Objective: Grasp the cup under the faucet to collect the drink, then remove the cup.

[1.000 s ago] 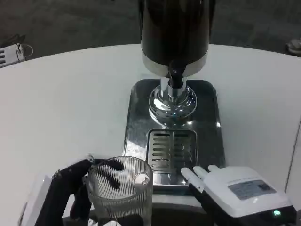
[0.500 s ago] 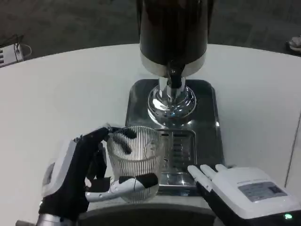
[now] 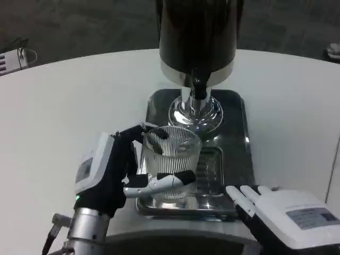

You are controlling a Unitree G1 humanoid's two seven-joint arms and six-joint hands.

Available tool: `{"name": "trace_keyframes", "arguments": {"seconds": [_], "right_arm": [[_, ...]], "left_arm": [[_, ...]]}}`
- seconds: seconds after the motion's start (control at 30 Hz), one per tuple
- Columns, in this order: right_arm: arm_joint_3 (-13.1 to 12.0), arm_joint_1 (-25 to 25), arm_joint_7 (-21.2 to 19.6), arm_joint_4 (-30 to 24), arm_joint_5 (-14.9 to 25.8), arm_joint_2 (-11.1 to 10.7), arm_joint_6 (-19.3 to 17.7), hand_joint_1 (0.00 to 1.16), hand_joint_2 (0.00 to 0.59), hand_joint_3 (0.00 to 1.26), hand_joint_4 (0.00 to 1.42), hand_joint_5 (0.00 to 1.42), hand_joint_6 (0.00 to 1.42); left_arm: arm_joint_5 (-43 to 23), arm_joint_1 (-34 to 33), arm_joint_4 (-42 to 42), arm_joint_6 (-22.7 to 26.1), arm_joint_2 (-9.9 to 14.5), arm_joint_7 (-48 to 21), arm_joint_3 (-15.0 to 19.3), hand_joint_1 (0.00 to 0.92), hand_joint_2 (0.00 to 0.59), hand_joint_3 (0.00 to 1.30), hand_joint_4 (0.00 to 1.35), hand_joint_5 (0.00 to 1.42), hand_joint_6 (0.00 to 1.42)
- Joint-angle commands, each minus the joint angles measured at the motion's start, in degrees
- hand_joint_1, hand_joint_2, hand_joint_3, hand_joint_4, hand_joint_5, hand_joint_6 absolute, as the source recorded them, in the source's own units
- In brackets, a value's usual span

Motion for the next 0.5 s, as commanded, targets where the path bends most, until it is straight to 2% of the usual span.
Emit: {"name": "trace_keyframes", "arguments": {"seconds": [0.03,0.3,0.5], "right_arm": [[-0.51,1.26,-1.11,-0.9,0.67,0.91,-1.46,0.46,0.466,0.0,0.0,0.0,0.0],[-1.44,2.52,-1.48,-0.9,1.5,2.44,-3.26,0.46,0.466,0.0,0.0,0.0,0.0],[-2.41,2.93,-1.23,-0.9,2.57,2.87,-4.07,0.46,0.465,0.0,0.0,0.0,0.0]], "left_arm": [[1.03,-5.04,3.89,0.51,0.03,3.06,-1.95,0.587,0.0,0.98,1.12,1.31,1.42],[2.42,-11.34,11.85,1.87,0.76,5.82,-5.09,0.587,0.0,0.98,1.12,1.31,1.42],[3.44,-13.19,14.63,2.43,1.63,7.73,-6.88,0.587,0.0,0.98,1.11,1.3,1.42]]}}
